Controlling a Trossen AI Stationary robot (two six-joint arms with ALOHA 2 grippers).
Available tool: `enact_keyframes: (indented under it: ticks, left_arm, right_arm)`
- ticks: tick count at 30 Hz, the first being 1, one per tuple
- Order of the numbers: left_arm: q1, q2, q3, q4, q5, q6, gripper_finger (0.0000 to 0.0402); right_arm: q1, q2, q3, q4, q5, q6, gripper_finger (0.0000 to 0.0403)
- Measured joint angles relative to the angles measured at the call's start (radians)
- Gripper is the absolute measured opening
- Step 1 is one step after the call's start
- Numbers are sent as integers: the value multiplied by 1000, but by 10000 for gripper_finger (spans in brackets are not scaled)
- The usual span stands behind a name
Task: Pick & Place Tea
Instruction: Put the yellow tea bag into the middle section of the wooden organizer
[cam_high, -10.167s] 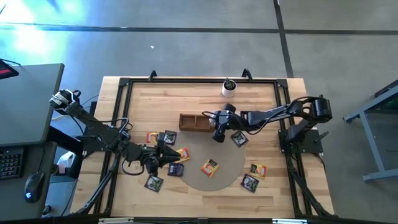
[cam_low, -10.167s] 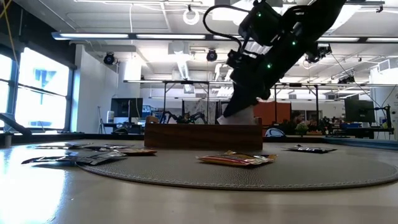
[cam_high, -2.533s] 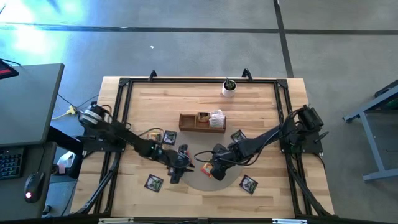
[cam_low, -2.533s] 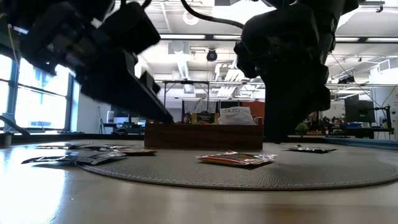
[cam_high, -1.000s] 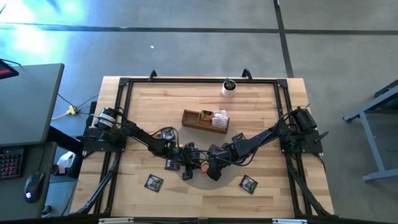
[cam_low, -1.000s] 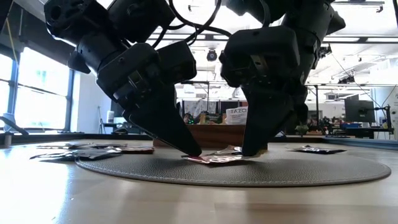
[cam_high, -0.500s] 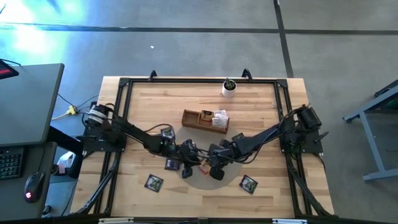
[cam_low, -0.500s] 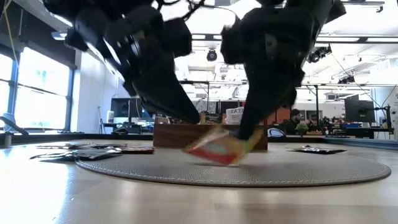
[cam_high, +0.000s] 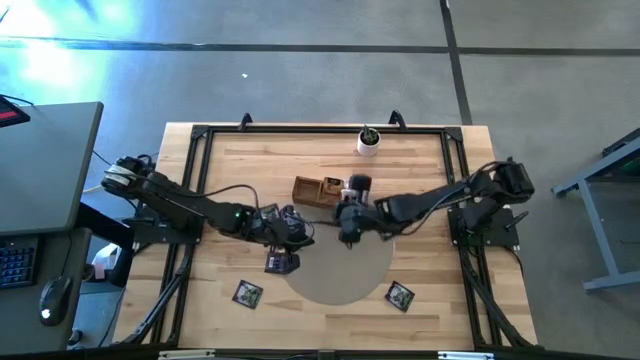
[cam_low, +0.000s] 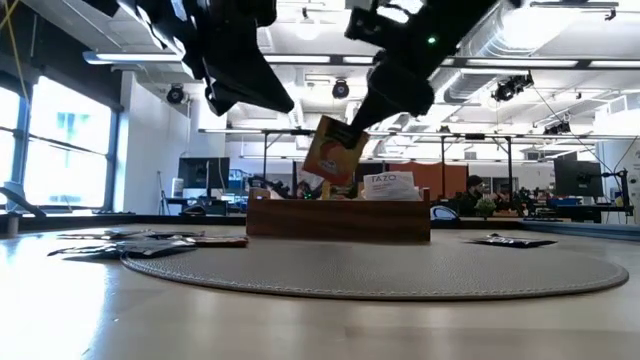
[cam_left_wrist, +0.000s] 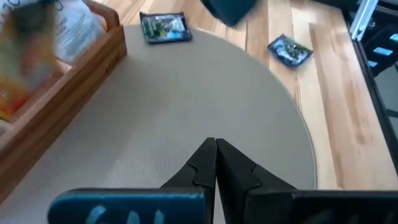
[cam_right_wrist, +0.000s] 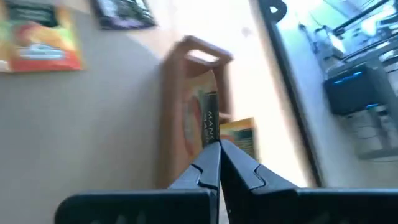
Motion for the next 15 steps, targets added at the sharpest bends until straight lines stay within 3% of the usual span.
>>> enact_keyframes:
  ticks: [5,11,15]
  left_arm:
    - [0,-2,0,-17,1,0,7]
    - [0,-1,0,-38,-3,-8,7]
    - [0,-1,0,-38,-3,-8,7]
  right_arm:
    - [-93,1,59,-64,-61,-30,0]
    - [-192,1,79,-179,-221,23,0]
    - [-219,2,78,-191,-214,9,0]
